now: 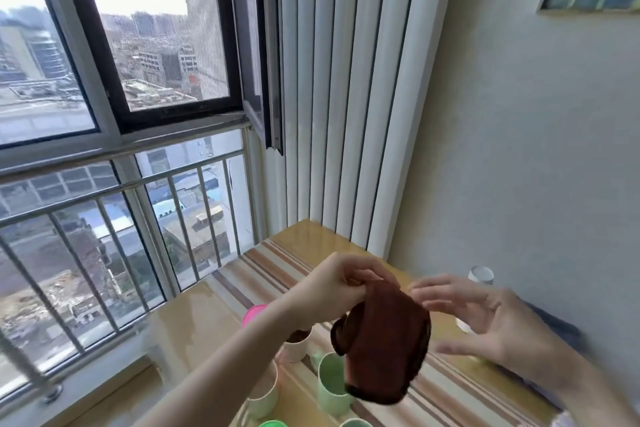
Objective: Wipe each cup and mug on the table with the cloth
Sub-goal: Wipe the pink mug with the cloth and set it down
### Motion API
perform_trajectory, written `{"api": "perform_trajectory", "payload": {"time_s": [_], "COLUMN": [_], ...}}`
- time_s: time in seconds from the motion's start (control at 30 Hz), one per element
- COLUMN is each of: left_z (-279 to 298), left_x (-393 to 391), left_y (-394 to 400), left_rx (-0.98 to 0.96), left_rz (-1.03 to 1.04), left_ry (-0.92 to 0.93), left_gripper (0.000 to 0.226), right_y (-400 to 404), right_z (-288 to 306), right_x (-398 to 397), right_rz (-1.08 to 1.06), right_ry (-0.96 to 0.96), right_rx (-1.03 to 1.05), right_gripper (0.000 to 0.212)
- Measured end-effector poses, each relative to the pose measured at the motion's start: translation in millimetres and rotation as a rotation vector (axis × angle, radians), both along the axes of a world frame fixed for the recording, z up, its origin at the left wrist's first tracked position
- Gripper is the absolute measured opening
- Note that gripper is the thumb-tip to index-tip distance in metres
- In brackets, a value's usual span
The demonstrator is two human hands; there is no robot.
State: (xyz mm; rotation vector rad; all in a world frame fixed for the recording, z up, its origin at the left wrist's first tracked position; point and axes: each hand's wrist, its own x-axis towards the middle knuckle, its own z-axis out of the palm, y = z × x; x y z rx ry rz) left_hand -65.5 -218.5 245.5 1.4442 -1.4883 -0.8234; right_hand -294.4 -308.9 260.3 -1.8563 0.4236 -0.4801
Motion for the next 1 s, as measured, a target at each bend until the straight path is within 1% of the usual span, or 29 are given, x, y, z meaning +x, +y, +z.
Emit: {"api": "perform_trajectory", "payload": {"time_s": [0.07, 0.1, 0.13, 0.17, 0.2, 0.27, 0.33, 0.37, 0.4, 0.43, 0.5, 0.6, 0.7, 0.8, 0.87, 0.9, 0.93, 1.0], "left_z": [15, 22, 27, 31, 34, 33, 23, 16, 8, 0, -20, -66, -130, -198, -234, -250, -267, -299], "left_x": [-4, -6, -6, -4, -1, 5, 14, 21, 31, 42, 69, 101, 117, 121, 117, 113, 111, 108], "left_y": [2, 2, 3, 4, 5, 9, 14, 17, 21, 26, 38, 55, 66, 81, 91, 96, 99, 103], "left_rx": [0.003, 0.005, 0.009, 0.014, 0.022, 0.042, 0.078, 0.098, 0.119, 0.145, 0.214, 0.316, 0.443, 0.684, 0.795, 0.836, 0.871, 0.932], "left_rz": [-0.012, -0.029, -0.052, -0.071, -0.087, -0.103, -0.064, -0.025, 0.015, 0.054, 0.153, 0.409, 0.579, 0.683, 0.710, 0.722, 0.733, 0.746], "left_ry": [0.006, 0.018, 0.042, 0.079, 0.127, 0.247, 0.347, 0.376, 0.392, 0.395, 0.370, 0.256, 0.173, 0.086, 0.090, 0.095, 0.064, -0.042], "left_gripper": [0.032, 0.033, 0.035, 0.036, 0.036, 0.032, 0.026, 0.023, 0.023, 0.024, 0.028, 0.029, 0.034, 0.057, 0.073, 0.077, 0.077, 0.070], "right_y": [-4, -4, -3, -2, 1, 8, 17, 21, 26, 29, 27, 19, 12, 10, 13, 15, 18, 23], "right_z": [-3, -6, -10, -15, -20, -29, -38, -41, -42, -44, -49, -56, -72, -90, -97, -100, -103, -111], "right_x": [2, 6, 11, 16, 21, 32, 42, 48, 53, 58, 67, 77, 87, 97, 106, 109, 113, 120], "right_rz": [-0.061, -0.041, -0.004, 0.022, 0.029, -0.006, -0.040, -0.049, -0.056, -0.086, -0.199, -0.334, -0.468, -0.556, -0.617, -0.651, -0.683, -0.702], "right_ry": [-0.062, -0.068, -0.070, -0.076, -0.096, -0.151, -0.201, -0.208, -0.190, -0.144, -0.049, 0.036, 0.082, 0.093, 0.100, 0.108, 0.119, 0.142], "right_rx": [0.005, 0.025, 0.064, 0.121, 0.184, 0.309, 0.565, 0.706, 0.807, 0.840, 0.806, 0.739, 0.803, 0.864, 0.879, 0.866, 0.858, 0.807], "right_gripper": [0.085, 0.096, 0.100, 0.097, 0.090, 0.076, 0.068, 0.059, 0.049, 0.040, 0.036, 0.032, 0.027, 0.030, 0.026, 0.024, 0.026, 0.047]}}
